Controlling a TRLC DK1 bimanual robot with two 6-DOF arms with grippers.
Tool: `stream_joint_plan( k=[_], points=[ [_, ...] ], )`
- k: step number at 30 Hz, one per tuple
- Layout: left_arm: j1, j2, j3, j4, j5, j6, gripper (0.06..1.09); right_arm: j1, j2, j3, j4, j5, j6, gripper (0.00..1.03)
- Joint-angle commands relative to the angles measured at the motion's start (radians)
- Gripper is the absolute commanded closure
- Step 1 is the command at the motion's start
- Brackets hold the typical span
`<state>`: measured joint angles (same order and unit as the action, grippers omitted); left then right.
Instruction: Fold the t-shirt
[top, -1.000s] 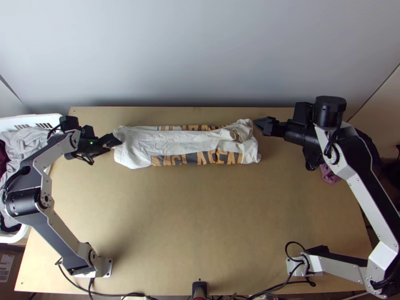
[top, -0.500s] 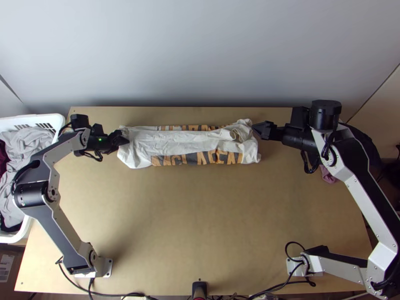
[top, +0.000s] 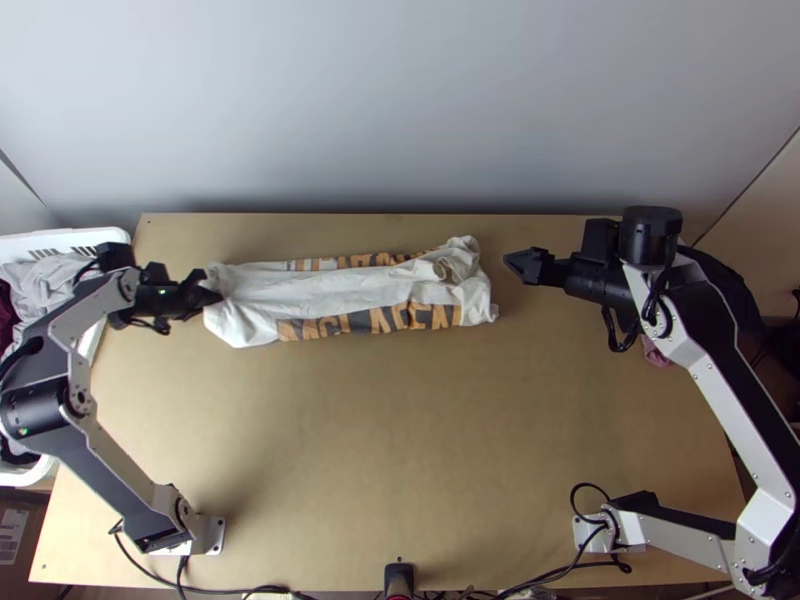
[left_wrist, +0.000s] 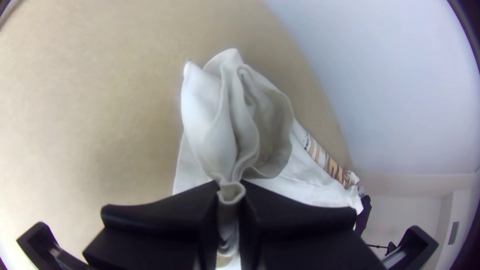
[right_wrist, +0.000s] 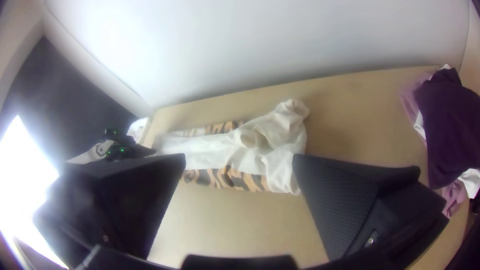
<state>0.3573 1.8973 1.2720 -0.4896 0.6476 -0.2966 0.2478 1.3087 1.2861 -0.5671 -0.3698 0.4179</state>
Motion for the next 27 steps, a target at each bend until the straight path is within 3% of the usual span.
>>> stream_joint_plan(
  k=[1, 12, 27],
  points=[
    [0.085, -0.107, -0.04, -0.115, 0.001, 0.109, 1.05, 0.004, -0.012, -0.034, 0.021, 0.0, 0.007, 0.03],
    [-0.05, -0.152, -0.026, -0.121, -0.134, 0.122, 1.05, 0.018, -0.058, -0.114, 0.049, 0.006, 0.004, 0.03],
    [-0.366, -0.112, 0.17, -0.153, -0.266, 0.007, 1.05, 0.016, -0.16, -0.229, 0.062, 0.026, -0.016, 0.03]
  ],
)
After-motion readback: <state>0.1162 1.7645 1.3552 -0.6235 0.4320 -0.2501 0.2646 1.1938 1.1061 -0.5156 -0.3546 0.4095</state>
